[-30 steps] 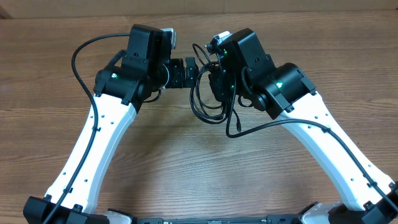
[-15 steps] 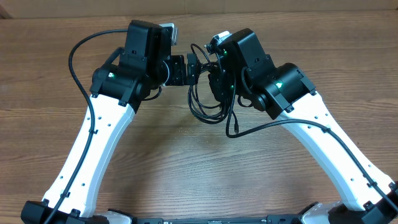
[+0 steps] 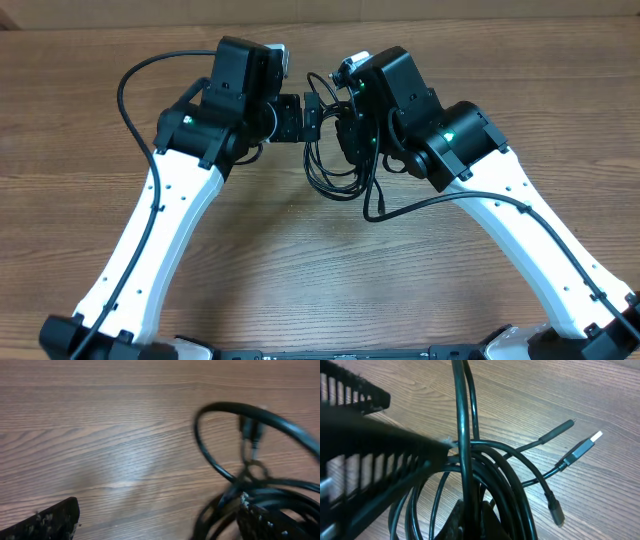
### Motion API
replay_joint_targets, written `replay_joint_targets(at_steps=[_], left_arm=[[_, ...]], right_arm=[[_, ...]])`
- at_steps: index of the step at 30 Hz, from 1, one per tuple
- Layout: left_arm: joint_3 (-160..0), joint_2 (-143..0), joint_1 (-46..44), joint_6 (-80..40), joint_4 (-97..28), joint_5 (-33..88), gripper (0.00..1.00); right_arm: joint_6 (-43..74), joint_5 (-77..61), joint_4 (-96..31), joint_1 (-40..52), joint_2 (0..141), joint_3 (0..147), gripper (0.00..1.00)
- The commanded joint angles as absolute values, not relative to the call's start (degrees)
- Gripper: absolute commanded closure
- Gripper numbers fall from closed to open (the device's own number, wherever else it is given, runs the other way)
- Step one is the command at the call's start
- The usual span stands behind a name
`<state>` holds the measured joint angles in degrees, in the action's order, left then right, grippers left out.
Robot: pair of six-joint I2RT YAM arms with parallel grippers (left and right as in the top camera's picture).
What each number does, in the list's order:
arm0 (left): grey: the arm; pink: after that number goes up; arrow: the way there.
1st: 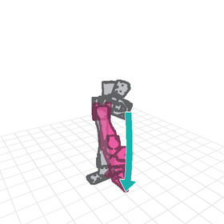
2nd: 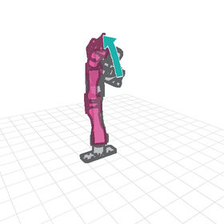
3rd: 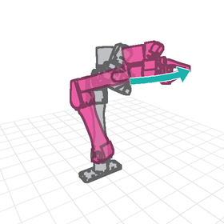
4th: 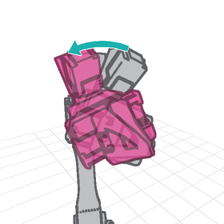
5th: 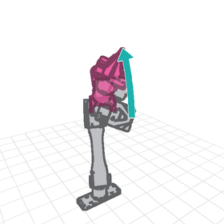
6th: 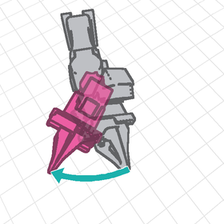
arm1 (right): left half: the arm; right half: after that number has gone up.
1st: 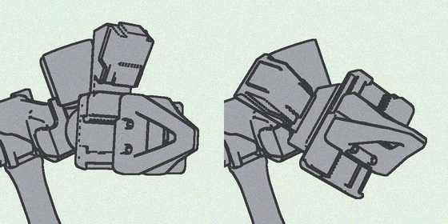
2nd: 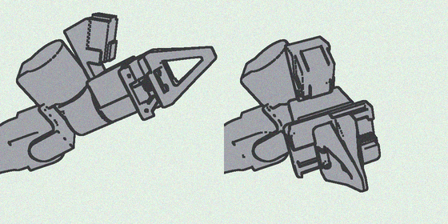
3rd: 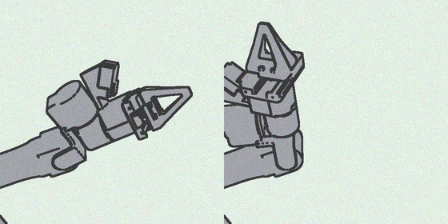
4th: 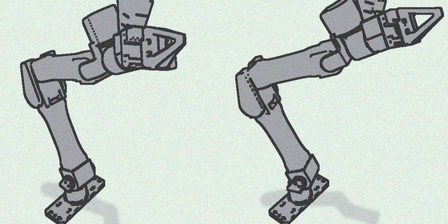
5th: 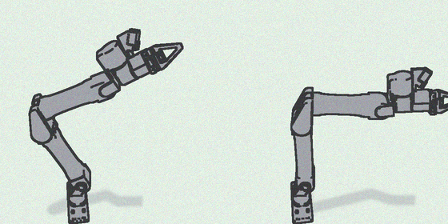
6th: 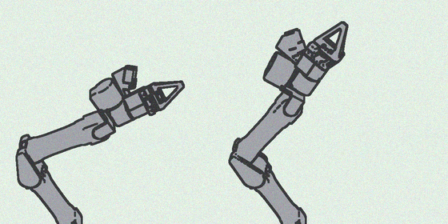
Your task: Untangle cables
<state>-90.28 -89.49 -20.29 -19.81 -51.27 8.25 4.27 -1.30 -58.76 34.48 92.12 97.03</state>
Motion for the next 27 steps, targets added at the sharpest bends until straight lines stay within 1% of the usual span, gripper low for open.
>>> replay_joint_targets(at_steps=[1, 8, 9, 13, 14, 15, 16, 17, 24, 27], left_arm=[[-90.8, -94.5, -20.8, -20.6, -51.6, 3.3, 0.00], [-90.8, -102.8, -20.6, -18.9, -52.2, -1.5, 0.01], [-90.8, -103.4, -20.5, -18.6, -51.9, -2.1, 0.03], [-90.8, -103.2, -20.4, -18.0, -52.0, -6.7, 0.04], [-90.8, -103.0, -20.2, -17.3, -52.4, -7.1, 0.11], [-90.8, -103.0, -20.0, -16.4, -52.9, -7.0, 0.30], [-90.8, -102.9, -19.8, -15.7, -53.9, -7.1, 0.60], [-90.8, -102.9, -19.5, -15.4, -55.0, -7.9, 0.96], [-90.8, -100.8, -15.9, -15.5, -67.2, -18.4, 0.96], [-90.8, -97.3, -13.3, -15.9, -70.3, -19.5, 0.96]], right_arm=[[4.5, -1.7, -58.8, 34.4, 91.6, 97.1, 0.96], [4.4, -1.7, -59.7, 34.4, 91.6, 97.1, 0.96], [4.4, -1.7, -59.7, 34.4, 91.6, 97.1, 0.96], [4.5, -1.6, -59.8, 34.4, 91.6, 97.1, 0.96], [4.4, -1.5, -59.8, 34.4, 91.6, 97.1, 0.96], [4.4, -1.3, -59.9, 34.4, 91.6, 97.1, 0.96], [4.4, -1.0, -59.9, 34.4, 91.6, 97.1, 0.96], [4.5, -0.8, -59.9, 34.4, 91.6, 97.1, 0.96], [4.5, 0.0, -59.8, 33.6, 91.6, 97.1, 0.96], [4.5, 0.0, -58.8, 32.0, 91.7, 97.1, 0.96]])
